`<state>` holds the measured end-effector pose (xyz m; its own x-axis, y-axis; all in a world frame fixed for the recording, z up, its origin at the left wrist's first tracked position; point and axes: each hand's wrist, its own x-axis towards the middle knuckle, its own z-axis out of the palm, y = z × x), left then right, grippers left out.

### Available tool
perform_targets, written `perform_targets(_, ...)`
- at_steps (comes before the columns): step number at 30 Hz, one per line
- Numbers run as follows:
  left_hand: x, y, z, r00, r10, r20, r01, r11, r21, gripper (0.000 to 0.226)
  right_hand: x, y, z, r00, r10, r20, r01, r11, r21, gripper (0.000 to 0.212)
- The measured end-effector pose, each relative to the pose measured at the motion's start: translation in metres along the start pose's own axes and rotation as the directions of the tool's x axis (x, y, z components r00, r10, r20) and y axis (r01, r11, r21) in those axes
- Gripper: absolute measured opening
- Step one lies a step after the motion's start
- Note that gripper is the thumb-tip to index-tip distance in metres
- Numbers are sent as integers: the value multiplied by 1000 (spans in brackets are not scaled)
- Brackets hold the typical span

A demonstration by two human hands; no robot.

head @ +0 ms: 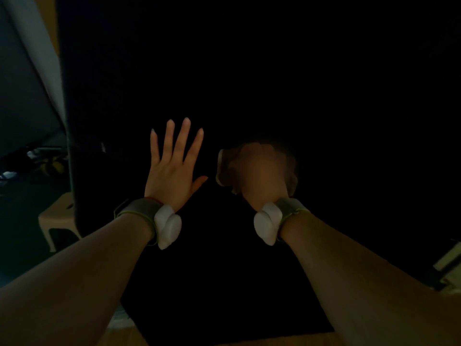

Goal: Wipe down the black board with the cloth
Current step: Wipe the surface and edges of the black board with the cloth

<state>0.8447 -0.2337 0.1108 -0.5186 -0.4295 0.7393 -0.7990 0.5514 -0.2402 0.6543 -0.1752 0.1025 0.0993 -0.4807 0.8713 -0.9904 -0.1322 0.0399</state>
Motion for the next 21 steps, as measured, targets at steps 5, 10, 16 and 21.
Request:
perform_targets(5, -32, -1, 11, 997, 36, 67, -38, 999, 18, 94, -42, 0, 29, 999, -25, 22, 24, 999, 29, 13)
perform_targets(10, -43, 5, 18, 996, 6, 84, -6, 1000, 3, 93, -56, 0, 19, 977, -56, 207, 36, 995, 95, 23)
perform_targets(16, -40, 6, 29, 997, -8, 77, 5, 999, 46, 104, -38, -4, -27, 957, -12, 289, -61, 968, 242, 26)
perform_targets(21, -39, 4, 36, 997, -15, 73, 12, 999, 44, 100, 9, -1, -33, 991, 126, 43, -132, 972, 193, 37)
